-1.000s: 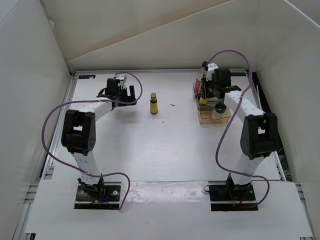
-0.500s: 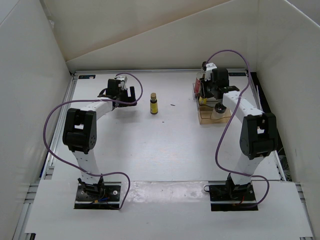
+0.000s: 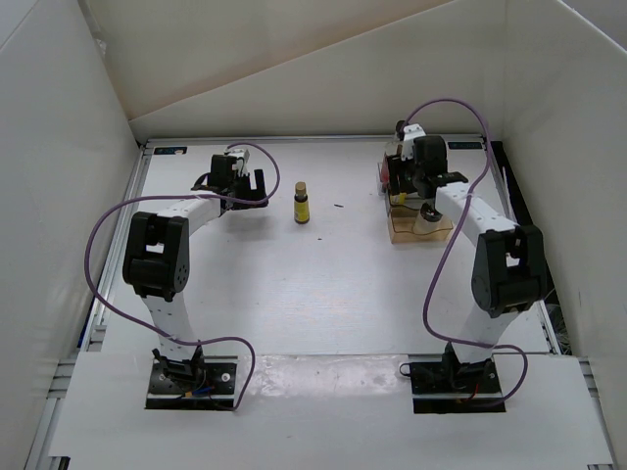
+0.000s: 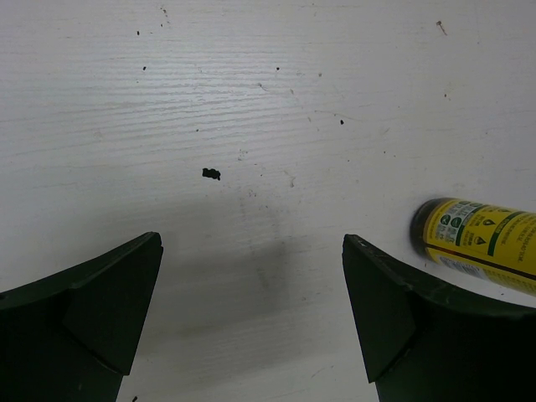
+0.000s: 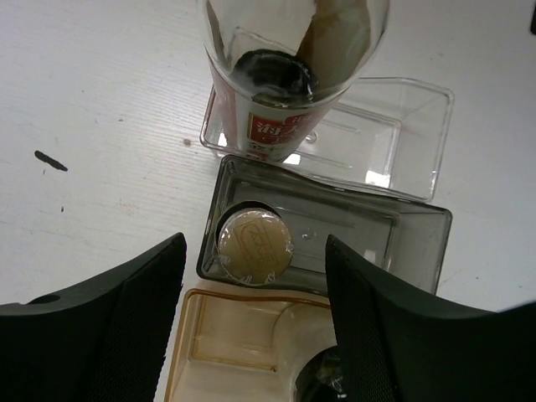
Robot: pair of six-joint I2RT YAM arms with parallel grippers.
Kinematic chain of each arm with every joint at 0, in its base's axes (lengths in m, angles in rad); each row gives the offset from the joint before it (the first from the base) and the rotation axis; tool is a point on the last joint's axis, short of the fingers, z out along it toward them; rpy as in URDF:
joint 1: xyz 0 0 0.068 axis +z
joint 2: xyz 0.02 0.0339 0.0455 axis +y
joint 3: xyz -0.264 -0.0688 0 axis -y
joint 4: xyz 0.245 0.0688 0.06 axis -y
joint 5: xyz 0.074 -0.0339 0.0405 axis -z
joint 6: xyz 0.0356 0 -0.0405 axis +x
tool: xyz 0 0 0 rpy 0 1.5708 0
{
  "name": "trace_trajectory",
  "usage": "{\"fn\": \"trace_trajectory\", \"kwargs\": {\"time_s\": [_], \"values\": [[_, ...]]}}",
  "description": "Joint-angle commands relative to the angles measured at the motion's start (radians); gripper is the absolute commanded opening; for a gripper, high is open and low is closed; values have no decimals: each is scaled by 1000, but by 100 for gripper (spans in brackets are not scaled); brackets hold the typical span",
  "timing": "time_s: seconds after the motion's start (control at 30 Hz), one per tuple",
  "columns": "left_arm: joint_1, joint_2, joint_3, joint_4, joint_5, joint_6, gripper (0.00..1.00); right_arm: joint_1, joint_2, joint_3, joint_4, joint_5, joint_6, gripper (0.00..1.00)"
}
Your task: Organize the condiment bottles
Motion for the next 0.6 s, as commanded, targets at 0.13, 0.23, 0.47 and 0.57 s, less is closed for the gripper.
{"fn": "trace_trajectory", "kwargs": {"time_s": [0.13, 0.23, 0.47, 0.57], "values": [[-7, -64, 21, 2, 15, -7, 100, 29, -142, 9, 56, 100, -56, 70], [-5, -87, 2, 9, 15, -5, 100, 40, -190, 30, 27, 111, -75, 70], [-1, -166, -60, 33, 12, -8, 100, 188, -311, 47, 6, 82, -73, 69], [8, -183, -77, 36, 12, -8, 100, 294, -297, 83, -40, 73, -89, 69]]}}
